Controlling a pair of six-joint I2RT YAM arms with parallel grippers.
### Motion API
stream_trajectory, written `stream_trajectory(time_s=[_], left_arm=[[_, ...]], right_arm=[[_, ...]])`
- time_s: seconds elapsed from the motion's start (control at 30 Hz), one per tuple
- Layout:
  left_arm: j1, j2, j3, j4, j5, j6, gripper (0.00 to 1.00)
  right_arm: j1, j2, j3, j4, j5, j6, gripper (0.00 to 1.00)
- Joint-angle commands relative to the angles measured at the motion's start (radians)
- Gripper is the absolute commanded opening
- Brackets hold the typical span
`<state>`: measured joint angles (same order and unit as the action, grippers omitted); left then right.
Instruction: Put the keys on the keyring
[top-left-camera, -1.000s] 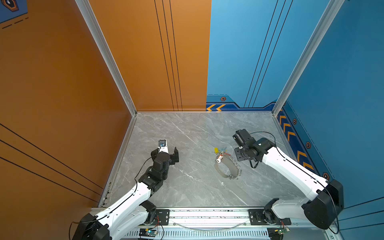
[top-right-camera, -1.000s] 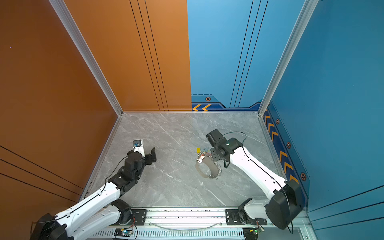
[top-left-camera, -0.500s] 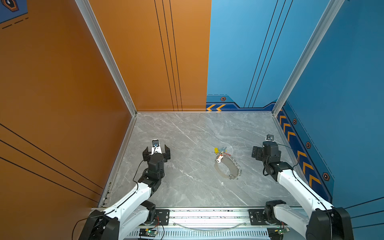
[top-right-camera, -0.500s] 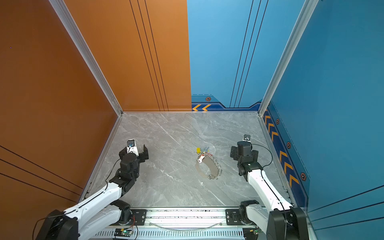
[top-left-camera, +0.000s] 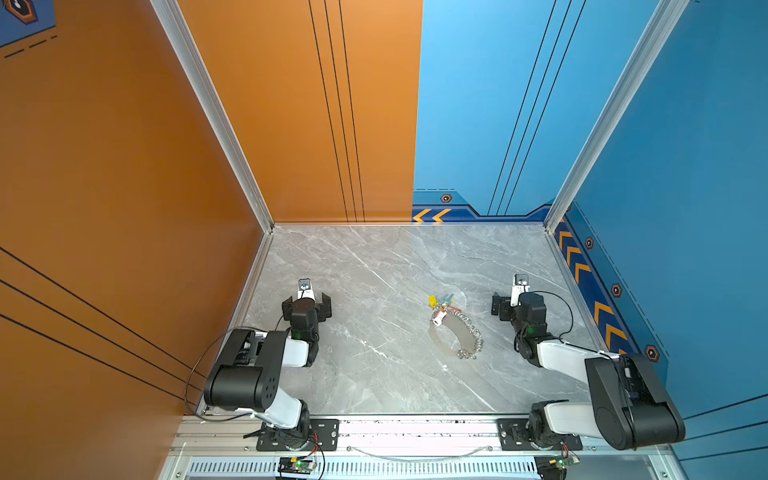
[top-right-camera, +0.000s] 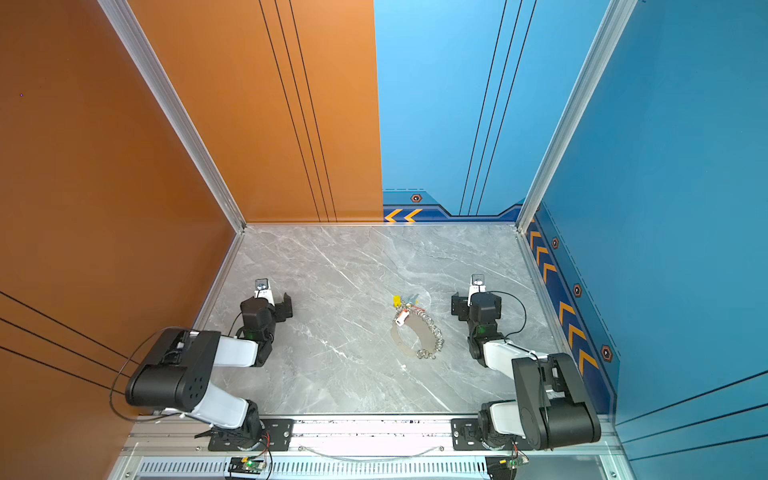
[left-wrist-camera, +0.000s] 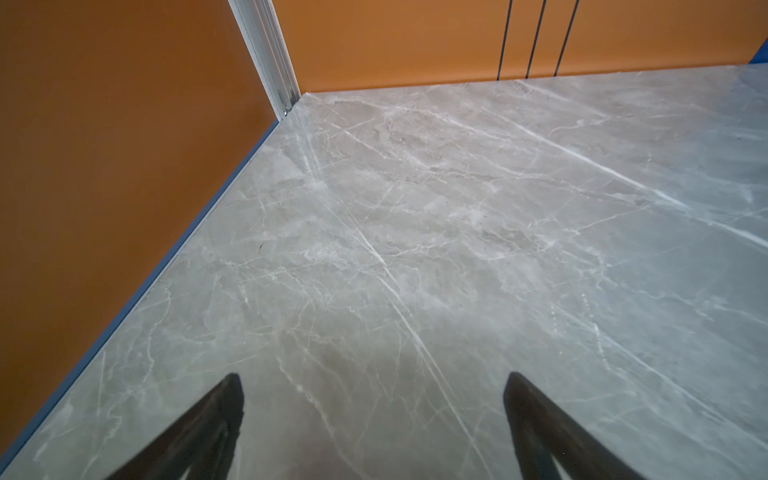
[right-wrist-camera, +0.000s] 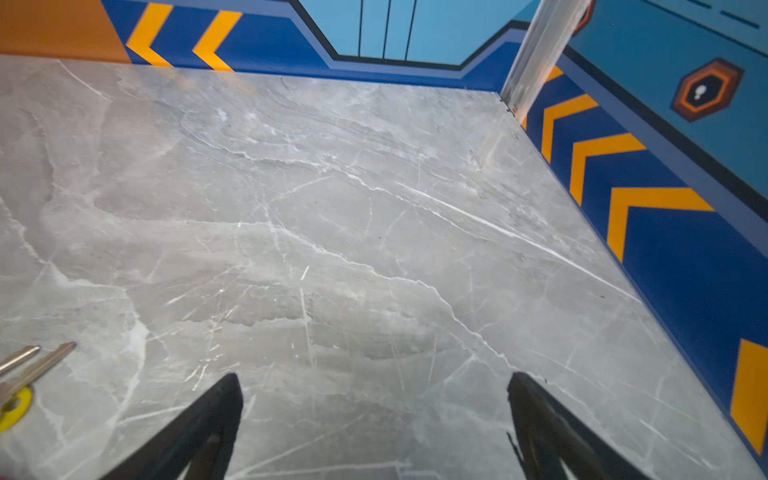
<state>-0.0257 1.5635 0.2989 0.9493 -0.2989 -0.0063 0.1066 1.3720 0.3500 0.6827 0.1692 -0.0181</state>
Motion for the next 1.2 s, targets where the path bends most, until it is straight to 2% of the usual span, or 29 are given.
stream_trajectory(time_s=[0.0,0.03,0.07,0.13,0.17,0.23,0.3,0.37,0.43,0.63,1.17], left_arm=[[0.017,-0.008,0.032,0.053,0.067,-0.044,0.98],[0.015,-0.002,0.039,0.051,0.076,-0.036,0.98],[0.014,-0.002,0.040,0.051,0.079,-0.036,0.98],[0.017,-0.002,0.040,0.051,0.081,-0.035,0.98],[0.017,-0.002,0.040,0.051,0.082,-0.035,0.98],[0.017,-0.003,0.040,0.051,0.082,-0.035,0.98],[0.017,-0.003,0.039,0.051,0.083,-0.035,0.98],[0.017,-0.004,0.036,0.053,0.078,-0.040,0.98],[0.017,-0.009,0.029,0.055,0.071,-0.045,0.98],[0.017,0.002,0.045,0.045,0.131,-0.017,0.98],[0.017,0.003,0.047,0.043,0.131,-0.017,0.98]], right_arm=[[-0.014,0.075,-0.031,0.245,-0.092,-0.018,1.00],[-0.032,0.055,-0.024,0.196,-0.097,-0.001,1.00],[-0.050,0.064,-0.031,0.213,-0.120,0.013,1.00],[-0.052,0.135,-0.036,0.292,-0.093,0.023,1.00],[-0.053,0.187,-0.025,0.344,-0.069,0.037,1.00],[-0.059,0.151,0.022,0.190,-0.003,0.065,1.00],[-0.067,0.179,0.003,0.272,0.023,0.086,1.00],[-0.058,0.164,0.003,0.246,0.120,0.112,1.00],[-0.045,0.178,-0.005,0.287,0.153,0.104,1.00],[-0.036,0.175,0.001,0.269,0.159,0.095,1.00],[-0.036,0.174,0.004,0.264,0.156,0.097,1.00]])
